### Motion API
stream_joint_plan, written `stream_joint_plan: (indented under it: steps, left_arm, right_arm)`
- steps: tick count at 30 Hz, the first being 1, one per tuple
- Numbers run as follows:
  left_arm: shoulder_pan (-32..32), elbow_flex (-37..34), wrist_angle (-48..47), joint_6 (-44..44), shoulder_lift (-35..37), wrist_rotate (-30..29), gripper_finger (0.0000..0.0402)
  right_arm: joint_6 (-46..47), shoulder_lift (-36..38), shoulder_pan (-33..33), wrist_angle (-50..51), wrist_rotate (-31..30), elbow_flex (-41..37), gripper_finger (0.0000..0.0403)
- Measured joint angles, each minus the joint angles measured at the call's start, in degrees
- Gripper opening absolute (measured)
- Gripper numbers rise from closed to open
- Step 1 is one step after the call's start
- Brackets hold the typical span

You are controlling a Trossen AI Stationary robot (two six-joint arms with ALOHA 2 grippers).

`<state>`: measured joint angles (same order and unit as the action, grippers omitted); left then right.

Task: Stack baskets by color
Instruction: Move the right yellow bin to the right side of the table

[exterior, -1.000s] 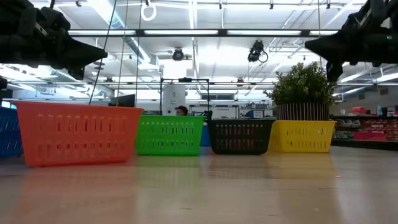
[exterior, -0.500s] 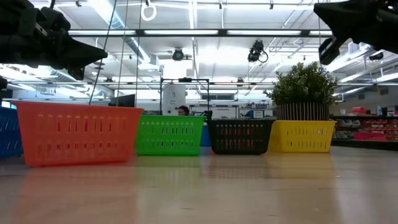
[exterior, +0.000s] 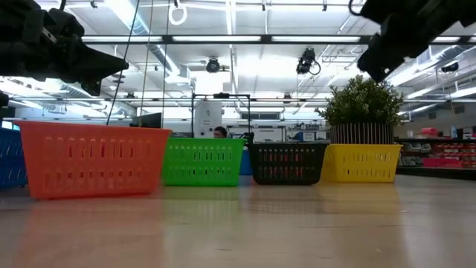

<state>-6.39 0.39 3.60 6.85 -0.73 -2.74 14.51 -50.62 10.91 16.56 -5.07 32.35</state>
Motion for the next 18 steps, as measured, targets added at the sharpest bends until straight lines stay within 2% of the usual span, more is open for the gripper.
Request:
stream_joint_plan:
  steps: [6,14,18]
  left_arm:
    - [0.0,0.0,0.0,0.0,0.0,0.0,0.0034]
    - [0.0,0.0,0.0,0.0,0.0,0.0,0.0036]
    - [0.0,0.0,0.0,0.0,0.0,0.0,0.0031]
  right_arm:
    - [-0.4,-9.0,-2.6,10.1,-1.9,7.1,0.0037]
    - [-4.2,-19.7,-5.1,12.9,0.6,8.2,0.0142]
    - [-7.2,-24.5,-5.4,12.3,-1.8,8.2,0.018]
